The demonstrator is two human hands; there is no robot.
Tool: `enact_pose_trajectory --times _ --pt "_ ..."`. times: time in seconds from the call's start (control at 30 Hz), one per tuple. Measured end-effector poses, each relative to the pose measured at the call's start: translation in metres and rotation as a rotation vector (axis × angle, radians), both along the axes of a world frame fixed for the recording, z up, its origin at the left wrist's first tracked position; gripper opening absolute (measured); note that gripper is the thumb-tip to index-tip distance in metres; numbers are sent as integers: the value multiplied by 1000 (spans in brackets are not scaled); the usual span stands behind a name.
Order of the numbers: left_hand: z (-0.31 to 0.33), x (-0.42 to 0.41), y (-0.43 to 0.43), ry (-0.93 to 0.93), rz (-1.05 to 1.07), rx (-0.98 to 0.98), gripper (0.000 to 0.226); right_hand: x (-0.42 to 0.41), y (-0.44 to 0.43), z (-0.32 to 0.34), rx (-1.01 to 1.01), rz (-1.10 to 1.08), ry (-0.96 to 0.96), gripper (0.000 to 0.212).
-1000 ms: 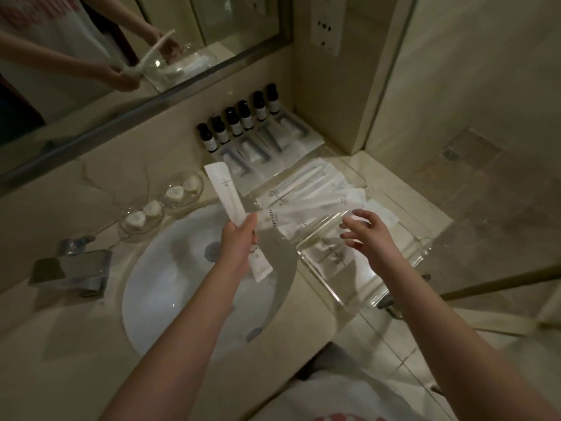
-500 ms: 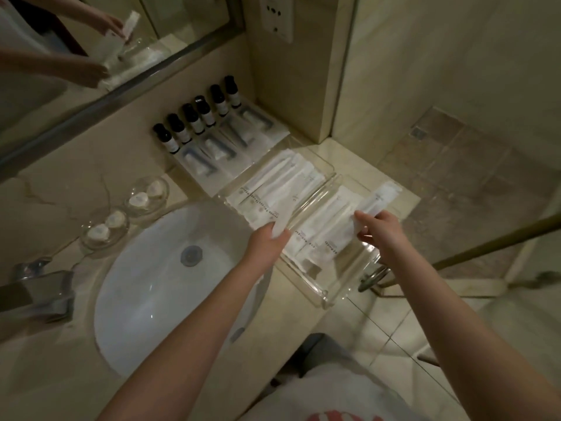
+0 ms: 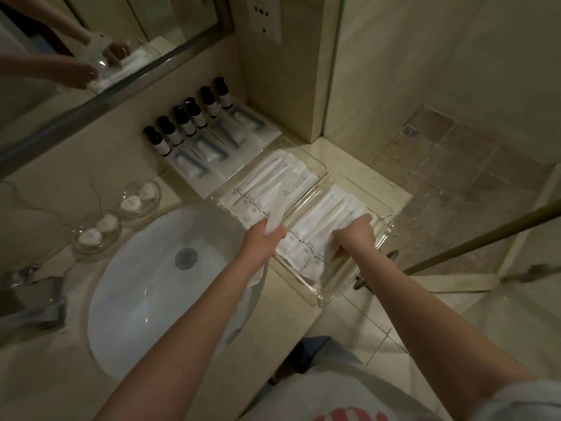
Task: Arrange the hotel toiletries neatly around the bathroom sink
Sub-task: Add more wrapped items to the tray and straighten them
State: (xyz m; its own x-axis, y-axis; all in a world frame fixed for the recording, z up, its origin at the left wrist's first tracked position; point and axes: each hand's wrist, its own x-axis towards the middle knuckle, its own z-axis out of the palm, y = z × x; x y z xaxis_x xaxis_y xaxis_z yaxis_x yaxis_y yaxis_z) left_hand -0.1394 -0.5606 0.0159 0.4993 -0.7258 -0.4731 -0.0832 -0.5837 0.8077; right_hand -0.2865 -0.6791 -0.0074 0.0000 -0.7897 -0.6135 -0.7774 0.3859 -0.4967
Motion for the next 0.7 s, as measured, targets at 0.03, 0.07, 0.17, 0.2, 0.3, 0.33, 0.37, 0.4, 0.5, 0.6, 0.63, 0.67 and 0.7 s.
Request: enact_pose_trajectory --times 0.03,0.07,0.17,0.2,0.3,0.33,0.37,0.4,0.5,0.6,0.63,0.67,0.7 --pt "3 0 0 1 0 -8 10 -1 1 1 -27 7 1 72" --pt "5 -1 -1 4 0 -11 12 -1 2 1 -62 14 -5 72" --pt "15 -1 -3 6 -37 31 20 0 4 8 -209 94 -71 65" --pt "20 0 -4 9 -64 58 22 2 3 12 -251 120 -140 61" --pt "32 0 -4 70 -168 101 24 10 -1 37 -143 128 -538 46" --pt "35 0 -4 126 -209 92 23 12 -3 47 -44 140 -664 41" --pt "37 -1 -4 193 -252 80 21 14 -4 54 30 178 -744 36" --pt "39 -2 -5 257 -289 70 20 17 -4 60 57 228 -790 30" --pt "39 -5 -6 364 -315 44 23 21 -3 70 8 246 -842 14" --pt "28 -5 -5 391 -299 35 19 15 -9 72 -45 86 -871 10" --pt "21 -5 -3 352 -313 45 15 9 -13 71 -74 41 -853 11" --pt "15 -4 -2 279 -339 64 12 3 -19 68 -101 13 -818 11" --pt "8 -5 -1 201 -360 86 12 -4 -25 64 -124 -5 -772 12"
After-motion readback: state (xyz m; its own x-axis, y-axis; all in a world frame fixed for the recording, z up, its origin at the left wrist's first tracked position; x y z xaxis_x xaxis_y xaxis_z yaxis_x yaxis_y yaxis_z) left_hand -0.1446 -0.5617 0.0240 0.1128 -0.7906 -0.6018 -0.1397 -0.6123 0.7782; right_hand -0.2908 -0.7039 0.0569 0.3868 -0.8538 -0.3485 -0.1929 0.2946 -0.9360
